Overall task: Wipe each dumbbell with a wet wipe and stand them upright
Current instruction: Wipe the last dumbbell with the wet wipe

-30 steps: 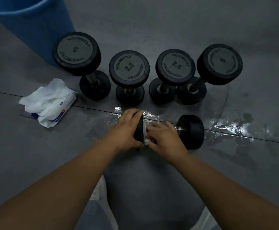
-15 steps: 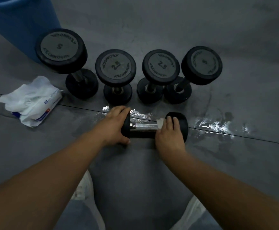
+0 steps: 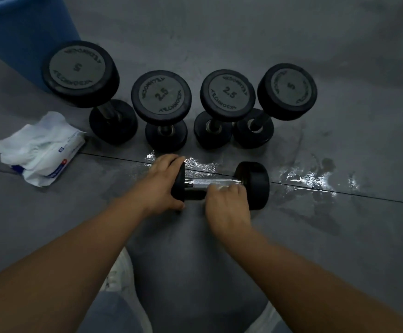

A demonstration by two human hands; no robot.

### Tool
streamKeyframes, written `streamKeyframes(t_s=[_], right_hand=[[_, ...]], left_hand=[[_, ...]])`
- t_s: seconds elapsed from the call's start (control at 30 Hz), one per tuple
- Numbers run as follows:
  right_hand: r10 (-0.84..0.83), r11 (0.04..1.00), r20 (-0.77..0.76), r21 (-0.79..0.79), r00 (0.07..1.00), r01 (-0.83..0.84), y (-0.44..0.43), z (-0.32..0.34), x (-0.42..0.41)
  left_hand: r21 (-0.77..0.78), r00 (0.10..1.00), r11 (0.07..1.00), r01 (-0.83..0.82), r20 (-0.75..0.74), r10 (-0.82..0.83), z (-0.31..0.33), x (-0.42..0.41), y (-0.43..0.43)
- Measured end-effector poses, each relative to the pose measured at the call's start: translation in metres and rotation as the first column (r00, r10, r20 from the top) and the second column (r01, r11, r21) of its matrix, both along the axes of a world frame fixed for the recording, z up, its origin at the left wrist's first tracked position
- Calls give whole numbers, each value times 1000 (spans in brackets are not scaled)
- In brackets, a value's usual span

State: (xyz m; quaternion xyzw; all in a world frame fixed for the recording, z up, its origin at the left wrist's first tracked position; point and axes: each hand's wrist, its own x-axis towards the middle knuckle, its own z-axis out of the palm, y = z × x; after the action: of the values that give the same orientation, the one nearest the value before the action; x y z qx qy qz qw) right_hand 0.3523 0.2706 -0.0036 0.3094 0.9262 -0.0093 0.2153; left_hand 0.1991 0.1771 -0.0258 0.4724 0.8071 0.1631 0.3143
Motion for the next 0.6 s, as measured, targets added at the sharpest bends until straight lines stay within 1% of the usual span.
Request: streamKeyframes(t_s=[0.07, 0.1, 0.13, 0.17, 0.2, 0.23, 0.27, 0.3, 0.33, 0.37, 0.4, 0.43, 0.5, 0.57, 0.6], right_hand=[[-82, 996, -223, -37, 971, 76, 7, -14, 4], [-134, 990, -329, -79, 935, 114, 5, -19, 10], [-205, 976, -418, -159, 885, 152, -4, -28, 16], [-343, 924, -454, -318, 822, 210, -15, -34, 22], [-567, 787, -413, -527, 713, 320, -24, -38, 22], [-828, 507, -284, -747, 483, 431, -25, -38, 13], [-990, 88, -29, -899, 141, 428, -18, -39, -1], [-953, -300, 271, -909, -137, 291, -8, -39, -15], [-825, -526, 478, -845, -301, 100, 1, -38, -25], [-708, -630, 600, -775, -374, -50, 8, -35, -31], [-636, -674, 664, -726, -393, -136, 10, -30, -34], [-604, -704, 704, -691, -373, -165, 10, -22, -33], [-560, -732, 746, -649, -362, -206, 7, -8, -23], [-568, -737, 748, -648, -343, -191, 7, -5, -20], [-568, -740, 745, -649, -350, -178, 8, -6, -22]], left_hand=[[-16, 1000, 1000, -2, 18, 3, 2, -2, 1], [-25, 1000, 1000, -6, 29, 7, 2, -2, 2], [-28, 999, 1000, -11, 35, 12, 2, -3, 3], [-27, 999, 1000, -14, 34, 15, 2, -3, 3], [-26, 999, 1000, -14, 29, 15, 2, -3, 3], [-25, 1000, 1000, -18, 22, 18, 2, -1, 2], [-25, 1000, 999, -23, 14, 24, 1, 0, 1], [-24, 1000, 999, -21, 2, 21, 0, 1, 0], [-26, 1000, 1000, -14, -7, 14, 0, 3, -1], [-19, 1000, 1000, -12, -12, 12, 0, 4, -2], [-8, 1000, 1000, -16, -12, 16, -1, 3, -2], [-8, 1000, 1000, -18, -2, 18, -1, 2, -1], [-17, 999, 999, -32, 25, 33, -2, -1, 1], [-18, 999, 999, -42, 32, 42, -2, -2, 2], [-21, 999, 999, -34, 29, 35, -1, -1, 2]])
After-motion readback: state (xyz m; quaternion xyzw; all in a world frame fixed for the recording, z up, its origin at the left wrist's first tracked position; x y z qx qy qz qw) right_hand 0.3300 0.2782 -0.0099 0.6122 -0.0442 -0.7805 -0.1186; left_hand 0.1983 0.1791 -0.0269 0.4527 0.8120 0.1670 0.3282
